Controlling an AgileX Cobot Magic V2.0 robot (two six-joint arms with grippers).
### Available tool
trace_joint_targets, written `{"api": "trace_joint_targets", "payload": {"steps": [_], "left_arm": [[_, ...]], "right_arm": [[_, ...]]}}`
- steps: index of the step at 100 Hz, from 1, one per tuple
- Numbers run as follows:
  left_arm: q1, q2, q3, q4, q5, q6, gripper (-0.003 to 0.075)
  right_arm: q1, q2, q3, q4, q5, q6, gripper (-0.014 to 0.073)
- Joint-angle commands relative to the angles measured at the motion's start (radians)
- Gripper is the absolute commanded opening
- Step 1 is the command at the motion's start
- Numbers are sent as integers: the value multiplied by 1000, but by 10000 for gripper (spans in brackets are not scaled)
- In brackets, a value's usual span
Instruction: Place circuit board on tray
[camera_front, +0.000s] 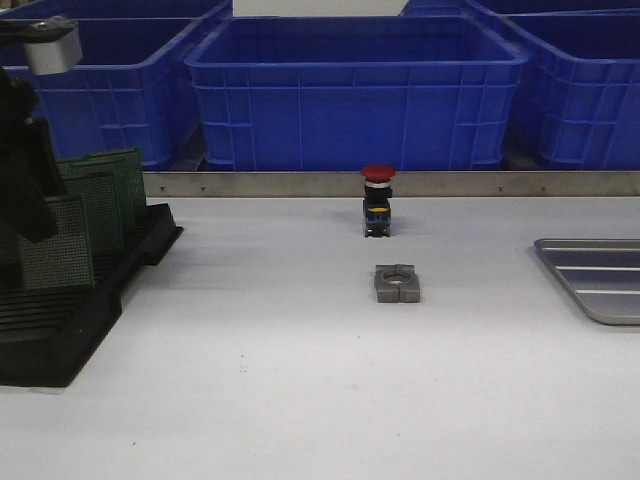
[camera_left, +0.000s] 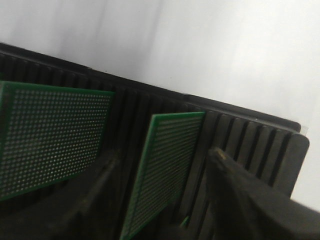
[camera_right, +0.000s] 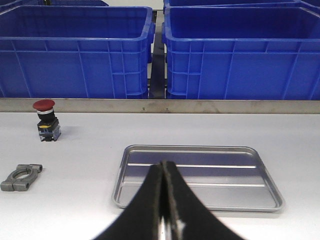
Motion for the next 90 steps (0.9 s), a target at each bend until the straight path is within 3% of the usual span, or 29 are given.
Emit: {"api": "trace_joint_targets", "payload": {"steps": [1, 22, 44, 61, 69, 90], "left_arm": [[-10, -42, -29, -30, -8, -2, 245], [-10, -42, -29, -30, -8, -2, -22], [-8, -42, -31, -30, 32, -2, -20], [-8, -42, -81, -42, 186, -2, -20], [-8, -42, -112, -104, 271, -2, -20], [-24, -57, -127, -367, 271, -9, -20]], "right_arm": [[-4, -27, -12, -9, -80, -3, -60], [-4, -27, -12, -9, -80, -3, -60], [-4, -27, -12, -9, -80, -3, -60], [-4, -27, -12, -9, -80, -3, -60], [-4, -27, -12, -9, -80, -3, -60], [-4, -27, -12, -9, -80, -3, -60]]}}
